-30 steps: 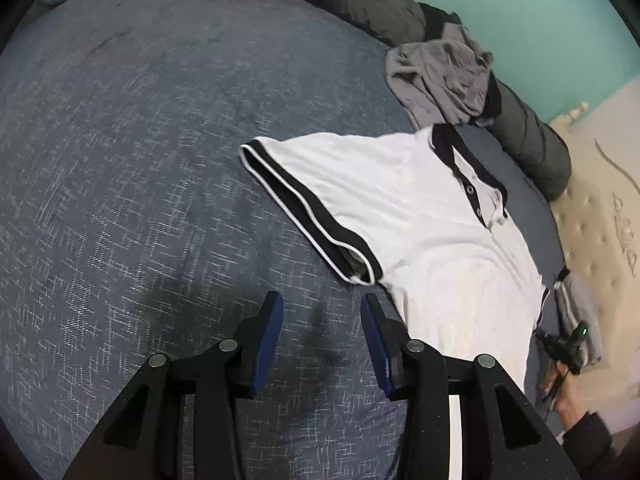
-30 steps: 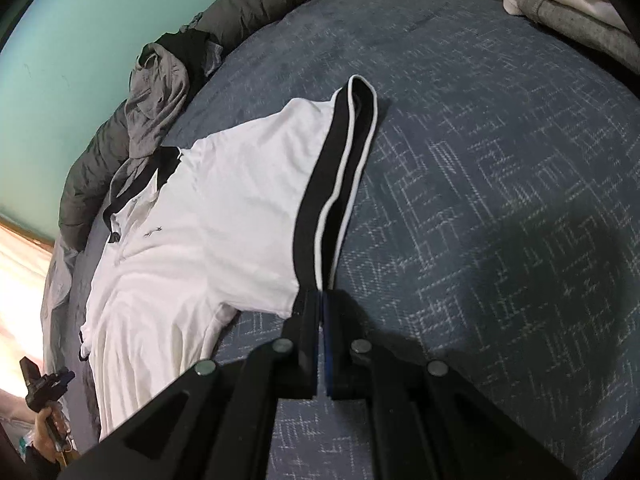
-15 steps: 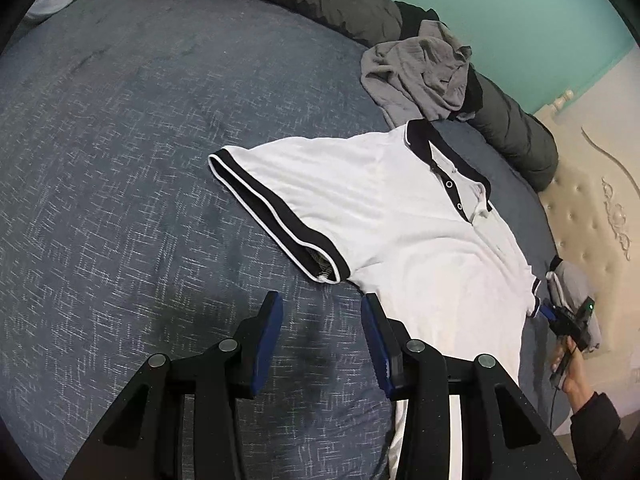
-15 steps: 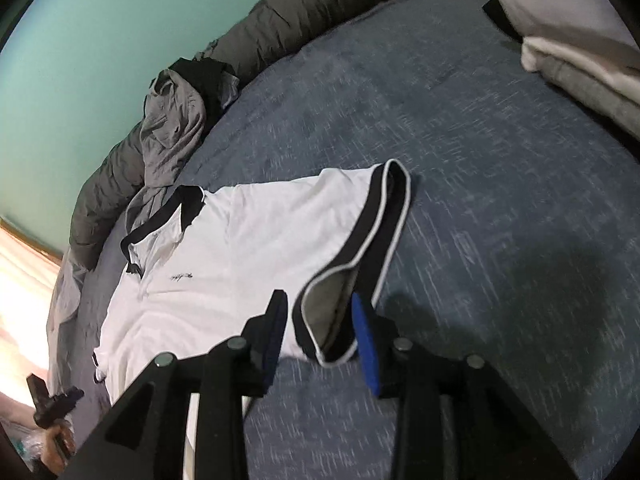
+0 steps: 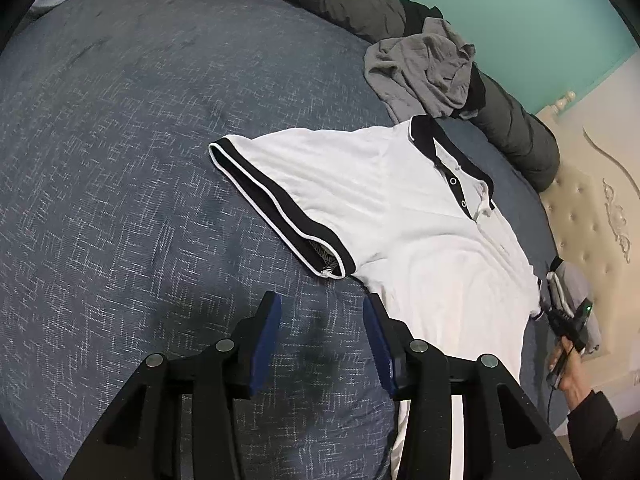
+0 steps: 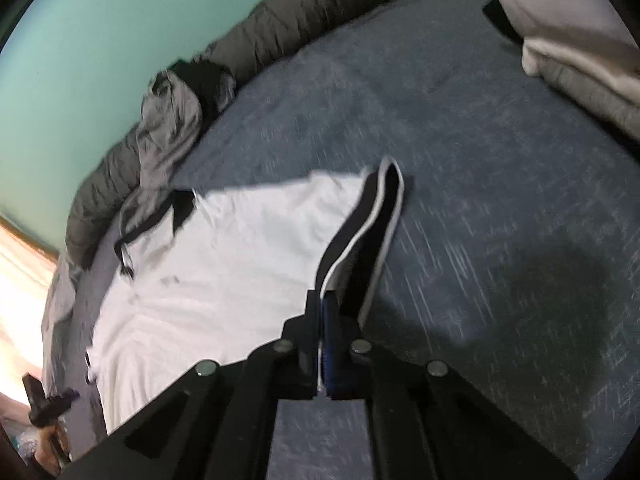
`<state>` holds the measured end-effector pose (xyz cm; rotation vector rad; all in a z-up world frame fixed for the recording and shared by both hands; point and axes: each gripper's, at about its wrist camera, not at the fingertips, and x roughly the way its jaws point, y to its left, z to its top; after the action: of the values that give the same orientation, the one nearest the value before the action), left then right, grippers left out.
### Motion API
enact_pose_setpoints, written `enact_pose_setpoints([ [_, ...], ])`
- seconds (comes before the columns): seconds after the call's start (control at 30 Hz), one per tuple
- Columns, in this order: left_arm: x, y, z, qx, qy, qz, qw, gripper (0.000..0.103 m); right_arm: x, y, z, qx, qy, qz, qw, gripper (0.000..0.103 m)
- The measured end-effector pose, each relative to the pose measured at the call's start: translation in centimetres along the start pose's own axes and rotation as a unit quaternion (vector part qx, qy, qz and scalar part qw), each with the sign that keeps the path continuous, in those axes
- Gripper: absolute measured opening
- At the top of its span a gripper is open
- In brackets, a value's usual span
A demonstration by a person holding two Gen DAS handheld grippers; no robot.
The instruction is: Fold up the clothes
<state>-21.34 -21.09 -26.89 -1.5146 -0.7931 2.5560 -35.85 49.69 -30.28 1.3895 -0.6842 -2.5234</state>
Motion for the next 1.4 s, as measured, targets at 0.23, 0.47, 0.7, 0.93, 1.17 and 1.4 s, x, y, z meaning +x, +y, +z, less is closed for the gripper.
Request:
enact_pose_setpoints([
  [0.23, 0.2, -0.3, -0.3, 0.004, 0.006, 0.001, 1.0000, 0.047, 1.7, -1.5, -1.3, 0.013, 0.009, -0.027, 1.000, 0.001],
  [0.47, 0.2, -0.4, -0.8, 0.001, 0.010, -0.001, 0.9999, 0.047, 2.0, -0.4, -0.7, -0.002, 0.022, -0.045, 0.999, 0.005],
  [0.7, -1.2, -2.0, -2.0, 0.019, 0.020, -0.009, 0.9996, 0.047, -0.6, 1.3, -0.4, -0.033, 0.006, -0.087, 0.996, 0.032],
  [0.93, -3.0, -4.1, -4.7, 0.049, 0.055, -0.025, 0.9970, 0.050, -5.0, 2.9, -3.3, -0.044, 0.037, -0.058, 0.997, 0.034],
  [1.17, -3.8, -5.5, -10.4, 0.077, 0.118, -0.035, 0.9894, 0.051, -8.7, 5.0, -9.5, -0.085, 0.115, -0.011, 0.990, 0.041],
  [1.4, -4.8, -5.4, -15.4, 0.083, 0.153, -0.032, 0.9842, 0.051, -12.0, 6.6, -16.2, -0.106, 0.161, 0.022, 0.981, 0.042],
])
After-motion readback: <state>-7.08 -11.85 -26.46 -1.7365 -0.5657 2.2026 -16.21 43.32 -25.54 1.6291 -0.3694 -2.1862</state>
